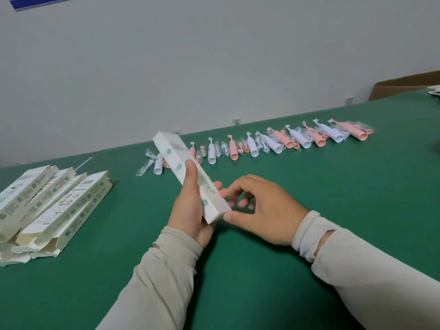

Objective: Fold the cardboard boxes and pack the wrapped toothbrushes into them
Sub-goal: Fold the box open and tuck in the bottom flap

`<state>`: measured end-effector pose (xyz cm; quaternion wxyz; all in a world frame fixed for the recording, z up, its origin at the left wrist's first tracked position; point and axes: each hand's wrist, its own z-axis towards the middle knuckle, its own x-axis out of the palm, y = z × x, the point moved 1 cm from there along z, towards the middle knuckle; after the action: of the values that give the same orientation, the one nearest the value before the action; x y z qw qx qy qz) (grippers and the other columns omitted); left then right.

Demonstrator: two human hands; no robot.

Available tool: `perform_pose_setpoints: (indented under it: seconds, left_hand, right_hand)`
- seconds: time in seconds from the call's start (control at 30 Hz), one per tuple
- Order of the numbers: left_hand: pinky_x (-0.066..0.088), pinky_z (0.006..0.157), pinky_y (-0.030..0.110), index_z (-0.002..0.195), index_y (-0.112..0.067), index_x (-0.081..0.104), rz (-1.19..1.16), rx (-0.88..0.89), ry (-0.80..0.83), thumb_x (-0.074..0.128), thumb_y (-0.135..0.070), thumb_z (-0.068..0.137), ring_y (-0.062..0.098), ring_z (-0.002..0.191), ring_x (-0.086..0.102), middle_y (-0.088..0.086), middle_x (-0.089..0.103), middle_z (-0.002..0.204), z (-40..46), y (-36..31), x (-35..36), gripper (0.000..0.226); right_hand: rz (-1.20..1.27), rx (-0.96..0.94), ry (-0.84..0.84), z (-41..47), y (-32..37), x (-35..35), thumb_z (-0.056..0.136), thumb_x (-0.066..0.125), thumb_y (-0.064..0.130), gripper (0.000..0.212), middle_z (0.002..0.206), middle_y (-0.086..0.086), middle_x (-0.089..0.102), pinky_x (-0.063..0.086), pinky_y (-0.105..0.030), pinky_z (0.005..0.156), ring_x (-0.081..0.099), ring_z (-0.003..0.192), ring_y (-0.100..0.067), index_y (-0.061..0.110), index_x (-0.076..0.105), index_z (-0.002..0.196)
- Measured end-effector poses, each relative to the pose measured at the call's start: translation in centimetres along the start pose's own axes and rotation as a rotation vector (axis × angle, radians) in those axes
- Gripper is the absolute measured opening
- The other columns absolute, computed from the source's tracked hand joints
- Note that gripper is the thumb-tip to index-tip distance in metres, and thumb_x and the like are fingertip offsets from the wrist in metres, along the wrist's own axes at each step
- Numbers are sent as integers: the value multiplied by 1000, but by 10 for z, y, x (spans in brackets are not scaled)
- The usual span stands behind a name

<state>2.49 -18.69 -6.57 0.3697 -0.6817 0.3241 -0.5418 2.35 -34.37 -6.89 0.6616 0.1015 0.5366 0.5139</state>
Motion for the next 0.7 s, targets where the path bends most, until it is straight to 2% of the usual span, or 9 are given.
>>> perform_pose_setpoints:
  seconds: [0.07, 0.1, 0.17, 0.23, 0.3, 0.37, 0.5, 0.63, 0.7]
  left_hand:
    - [56, 69, 28, 111, -39, 56, 421, 291, -89, 52, -84, 69, 13, 68, 67, -1, 63, 96, -4, -4, -3, 62]
    - [52, 71, 20, 107, -42, 56, 644, 452, -113, 53, -82, 68, 7, 75, 67, -15, 65, 97, -5, -5, -7, 56]
    - [47, 88, 25, 112, -41, 56, 1013, 663, -101, 64, -68, 73, 8, 101, 60, -34, 57, 110, -1, -5, -17, 48]
    - [42, 99, 39, 119, -43, 55, 1215, 703, -110, 76, -52, 77, 16, 111, 51, -23, 53, 119, 4, -3, -25, 48]
    - [41, 101, 40, 115, -53, 51, 1240, 667, -90, 81, -41, 76, 18, 113, 48, -11, 54, 116, 5, -2, -25, 50]
    - [40, 103, 38, 111, -56, 48, 1240, 671, -63, 83, -34, 76, 17, 113, 48, -11, 53, 115, 5, -1, -25, 55]
    - [37, 103, 35, 119, -41, 57, 1314, 716, -55, 85, -31, 73, 17, 115, 47, -8, 55, 120, 4, 0, -24, 54]
    - [37, 101, 34, 119, -40, 58, 1321, 733, -55, 85, -29, 73, 18, 115, 48, -9, 56, 120, 2, 0, -21, 55]
    - [37, 101, 35, 116, -45, 53, 1297, 727, -45, 85, -29, 73, 18, 115, 48, -10, 55, 119, 0, -1, -21, 56]
  right_hand:
    - [129, 68, -16, 4, -9, -5, 83, 74, 27, 21, 97, 17, 63, 49, -19, 74, 58, 72, 0, 37, 61, 96]
    - [190, 114, -102, 7, -14, -9, 86, 72, 23, 19, 93, 16, 64, 49, -18, 71, 57, 67, 0, 36, 61, 94]
    - [277, 207, -342, 12, -22, -21, 90, 67, 20, 16, 87, 15, 65, 50, -19, 67, 59, 65, -2, 34, 62, 91]
    - [292, 210, -567, 13, -23, -35, 93, 62, 17, 18, 87, 15, 64, 47, -15, 65, 59, 67, 2, 34, 60, 90]
    - [146, 89, -699, 10, -19, -49, 94, 58, 14, 20, 91, 16, 63, 45, -12, 70, 58, 77, 3, 33, 59, 91]
    - [-81, -97, -740, 7, -12, -58, 92, 55, 10, 15, 92, 10, 62, 45, -20, 78, 55, 85, -8, 22, 64, 95]
    - [-318, -303, -649, 7, -4, -62, 85, 56, 3, 17, 89, 4, 65, 39, -25, 82, 51, 89, -17, 13, 68, 92]
    - [-210, -154, -388, 5, -12, -64, 92, 59, 8, 21, 94, 14, 61, 43, -27, 88, 52, 97, -13, 22, 70, 104]
    - [-63, -61, -273, 4, -17, -68, 94, 59, 12, 33, 102, 17, 62, 47, -26, 93, 55, 101, -5, 39, 66, 111]
